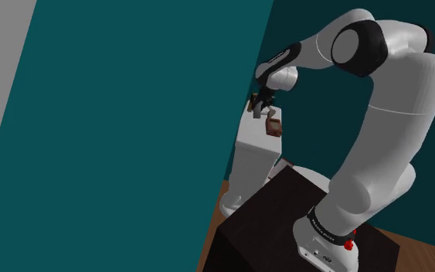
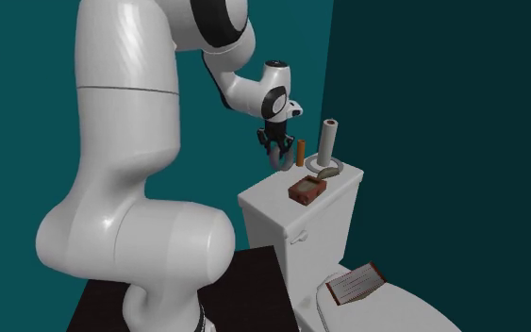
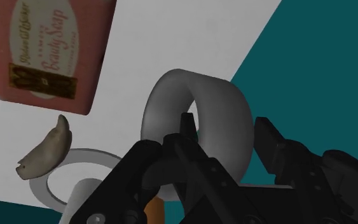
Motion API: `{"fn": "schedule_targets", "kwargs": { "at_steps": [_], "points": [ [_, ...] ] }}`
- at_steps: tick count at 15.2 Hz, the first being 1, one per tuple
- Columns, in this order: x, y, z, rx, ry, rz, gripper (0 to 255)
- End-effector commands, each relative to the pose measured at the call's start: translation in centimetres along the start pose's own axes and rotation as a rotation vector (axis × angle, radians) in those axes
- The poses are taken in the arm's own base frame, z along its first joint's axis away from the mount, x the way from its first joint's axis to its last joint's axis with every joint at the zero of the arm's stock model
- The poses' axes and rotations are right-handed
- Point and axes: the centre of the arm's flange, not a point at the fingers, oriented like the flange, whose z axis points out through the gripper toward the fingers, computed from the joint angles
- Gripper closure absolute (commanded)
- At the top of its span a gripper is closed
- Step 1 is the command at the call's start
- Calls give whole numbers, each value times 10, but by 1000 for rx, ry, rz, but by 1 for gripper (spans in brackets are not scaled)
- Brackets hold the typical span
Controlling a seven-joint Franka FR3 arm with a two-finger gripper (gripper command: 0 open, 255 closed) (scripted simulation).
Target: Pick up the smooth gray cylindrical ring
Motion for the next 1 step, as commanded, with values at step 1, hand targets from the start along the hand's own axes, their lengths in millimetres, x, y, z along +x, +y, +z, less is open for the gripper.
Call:
{"fn": "schedule_targets", "kwargs": {
  "at_steps": [1],
  "points": [
    [1,0,-3,0,0,0,255]
  ]
}}
